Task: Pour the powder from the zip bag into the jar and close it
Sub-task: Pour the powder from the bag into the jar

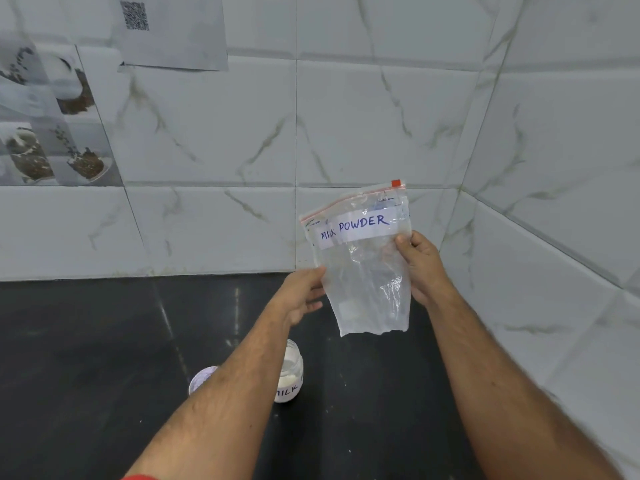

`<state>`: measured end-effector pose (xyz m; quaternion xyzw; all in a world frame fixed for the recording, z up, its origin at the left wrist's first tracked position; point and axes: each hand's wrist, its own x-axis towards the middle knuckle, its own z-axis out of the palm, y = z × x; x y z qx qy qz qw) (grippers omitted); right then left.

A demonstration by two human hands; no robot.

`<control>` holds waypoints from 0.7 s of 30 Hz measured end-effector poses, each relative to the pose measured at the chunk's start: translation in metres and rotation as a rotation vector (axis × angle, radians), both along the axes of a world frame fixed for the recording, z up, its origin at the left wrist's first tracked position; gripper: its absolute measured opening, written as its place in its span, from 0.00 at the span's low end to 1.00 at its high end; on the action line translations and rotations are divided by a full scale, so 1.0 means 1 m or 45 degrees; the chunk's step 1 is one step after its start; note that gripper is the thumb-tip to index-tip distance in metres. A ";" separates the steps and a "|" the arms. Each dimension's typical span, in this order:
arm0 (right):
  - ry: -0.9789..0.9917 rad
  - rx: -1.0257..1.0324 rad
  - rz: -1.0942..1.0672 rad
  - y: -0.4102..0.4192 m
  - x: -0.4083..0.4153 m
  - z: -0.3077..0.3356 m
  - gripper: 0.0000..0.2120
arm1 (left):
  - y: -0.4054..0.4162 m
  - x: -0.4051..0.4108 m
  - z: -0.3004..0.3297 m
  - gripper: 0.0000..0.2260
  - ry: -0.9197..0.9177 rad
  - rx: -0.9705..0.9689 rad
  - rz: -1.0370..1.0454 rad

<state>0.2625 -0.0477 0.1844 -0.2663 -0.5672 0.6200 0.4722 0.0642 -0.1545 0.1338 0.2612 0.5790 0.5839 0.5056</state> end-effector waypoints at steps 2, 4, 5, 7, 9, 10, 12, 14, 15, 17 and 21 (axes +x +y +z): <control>-0.009 -0.004 -0.015 0.002 0.004 0.002 0.07 | 0.005 0.003 -0.001 0.06 0.007 0.027 0.029; -0.059 0.000 -0.071 0.004 0.008 0.002 0.07 | 0.008 0.003 -0.001 0.03 0.034 0.061 0.114; -0.099 0.010 -0.119 0.005 0.011 0.002 0.07 | 0.008 0.002 0.000 0.03 0.050 0.082 0.157; -0.182 0.042 -0.215 0.010 0.016 0.001 0.07 | 0.005 -0.002 0.004 0.04 0.087 0.133 0.221; -0.261 0.061 -0.259 0.014 0.021 0.001 0.07 | 0.001 -0.007 0.007 0.03 0.138 0.181 0.240; -0.299 0.072 -0.266 0.016 0.023 0.002 0.07 | -0.001 -0.010 0.008 0.02 0.161 0.201 0.241; -0.351 0.107 -0.266 0.020 0.025 0.003 0.07 | -0.003 -0.013 0.011 0.03 0.211 0.235 0.243; -0.380 0.130 -0.261 0.021 0.025 0.005 0.07 | -0.004 -0.015 0.013 0.04 0.245 0.257 0.260; -0.392 0.141 -0.260 0.023 0.026 0.006 0.07 | -0.005 -0.015 0.013 0.03 0.257 0.263 0.268; -0.388 0.136 -0.249 0.025 0.027 0.008 0.05 | -0.006 -0.018 0.015 0.02 0.272 0.276 0.267; -0.318 0.133 -0.210 0.028 0.032 0.011 0.16 | -0.008 -0.024 0.020 0.03 0.236 0.323 0.242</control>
